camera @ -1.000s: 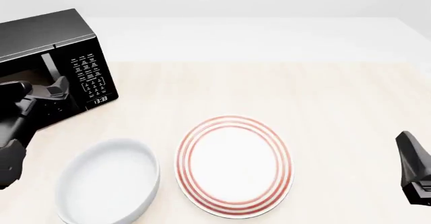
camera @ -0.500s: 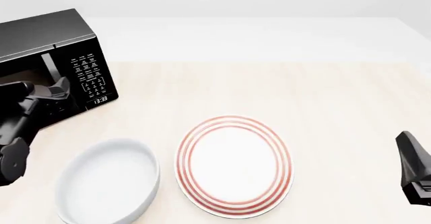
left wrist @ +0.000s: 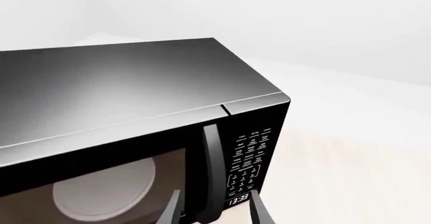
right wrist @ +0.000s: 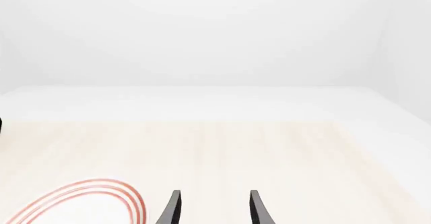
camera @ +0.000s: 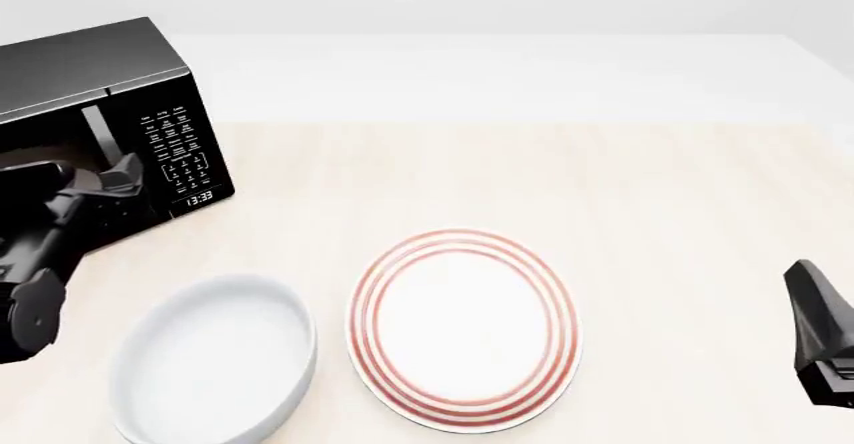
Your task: Open the microwave.
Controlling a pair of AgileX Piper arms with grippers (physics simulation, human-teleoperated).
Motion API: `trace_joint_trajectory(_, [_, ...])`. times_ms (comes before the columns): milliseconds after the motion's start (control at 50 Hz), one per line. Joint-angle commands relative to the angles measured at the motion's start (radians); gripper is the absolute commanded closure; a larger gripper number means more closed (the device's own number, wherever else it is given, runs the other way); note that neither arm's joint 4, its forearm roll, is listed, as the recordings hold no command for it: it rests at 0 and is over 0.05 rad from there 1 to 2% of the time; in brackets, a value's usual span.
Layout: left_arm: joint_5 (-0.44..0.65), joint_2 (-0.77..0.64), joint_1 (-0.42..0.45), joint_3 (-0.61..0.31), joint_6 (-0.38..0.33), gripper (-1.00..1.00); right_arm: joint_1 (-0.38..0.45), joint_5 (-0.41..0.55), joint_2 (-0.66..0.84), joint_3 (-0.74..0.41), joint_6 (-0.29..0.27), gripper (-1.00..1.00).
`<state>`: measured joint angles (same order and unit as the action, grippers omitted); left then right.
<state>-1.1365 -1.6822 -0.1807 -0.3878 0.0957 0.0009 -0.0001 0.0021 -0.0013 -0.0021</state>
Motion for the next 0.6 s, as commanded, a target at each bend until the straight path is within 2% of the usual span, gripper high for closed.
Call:
trace_joint_trajectory(20, [0.004,-0.023,0.003,-0.022,-0.010,-1.00,0.000,0.000,0.000,0.000,0.000,-1.00])
trace_joint_trajectory(600, [0.022,-0.100,0.005,-0.085,0.015,-1.00,0.000,0.000,0.000,0.000,0.000,-1.00])
